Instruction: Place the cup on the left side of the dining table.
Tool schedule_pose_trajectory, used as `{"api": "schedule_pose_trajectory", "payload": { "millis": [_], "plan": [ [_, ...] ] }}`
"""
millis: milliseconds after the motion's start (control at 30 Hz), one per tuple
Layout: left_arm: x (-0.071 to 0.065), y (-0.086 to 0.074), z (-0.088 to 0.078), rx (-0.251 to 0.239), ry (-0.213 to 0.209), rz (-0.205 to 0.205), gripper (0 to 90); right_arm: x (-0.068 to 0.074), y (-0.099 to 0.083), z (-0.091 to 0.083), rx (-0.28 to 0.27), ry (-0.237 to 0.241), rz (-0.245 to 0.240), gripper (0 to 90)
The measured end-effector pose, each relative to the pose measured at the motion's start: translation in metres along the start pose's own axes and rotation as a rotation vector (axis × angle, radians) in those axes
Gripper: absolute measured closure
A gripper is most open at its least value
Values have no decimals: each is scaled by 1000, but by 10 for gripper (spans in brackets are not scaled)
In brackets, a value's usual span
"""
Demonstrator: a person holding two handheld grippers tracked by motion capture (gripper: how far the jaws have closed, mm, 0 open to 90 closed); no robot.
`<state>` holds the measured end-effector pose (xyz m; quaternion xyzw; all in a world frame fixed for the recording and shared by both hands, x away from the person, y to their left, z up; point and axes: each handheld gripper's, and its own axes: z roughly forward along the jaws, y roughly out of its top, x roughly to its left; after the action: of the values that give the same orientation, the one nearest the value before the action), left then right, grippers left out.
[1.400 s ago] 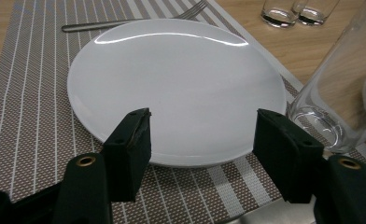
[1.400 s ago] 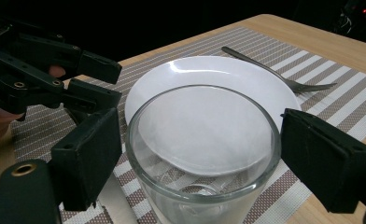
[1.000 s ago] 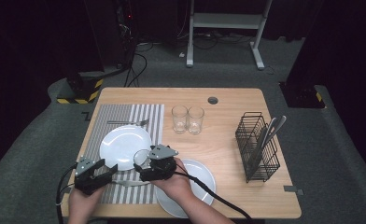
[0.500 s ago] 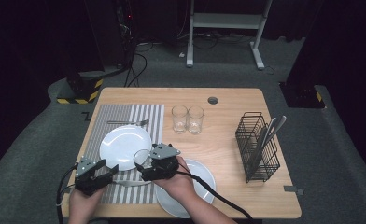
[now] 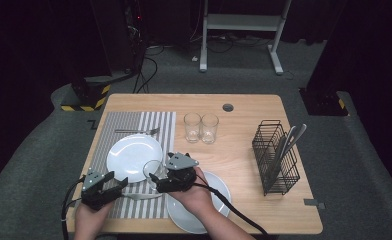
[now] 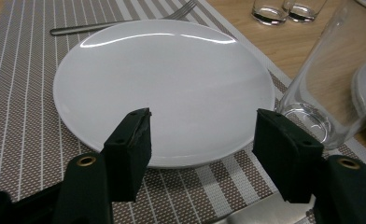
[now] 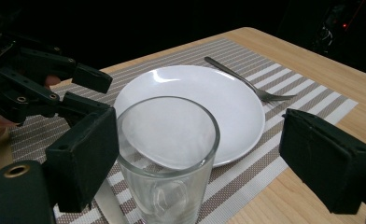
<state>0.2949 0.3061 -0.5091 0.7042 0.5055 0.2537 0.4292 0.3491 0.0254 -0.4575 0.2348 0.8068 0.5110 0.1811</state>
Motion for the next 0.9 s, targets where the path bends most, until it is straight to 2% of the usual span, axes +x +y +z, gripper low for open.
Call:
{"api": "schedule_pose_trajectory", "payload": {
  "millis": [433,900],
  "plan": [
    [-4,-3,-1,10,-6,10,372,-6,-7,-12,-9,-25,11,118],
    [-13,-3,3,19,-32,31,373,-25,-19,-43,-33,-77,35,118]
  ]
}}
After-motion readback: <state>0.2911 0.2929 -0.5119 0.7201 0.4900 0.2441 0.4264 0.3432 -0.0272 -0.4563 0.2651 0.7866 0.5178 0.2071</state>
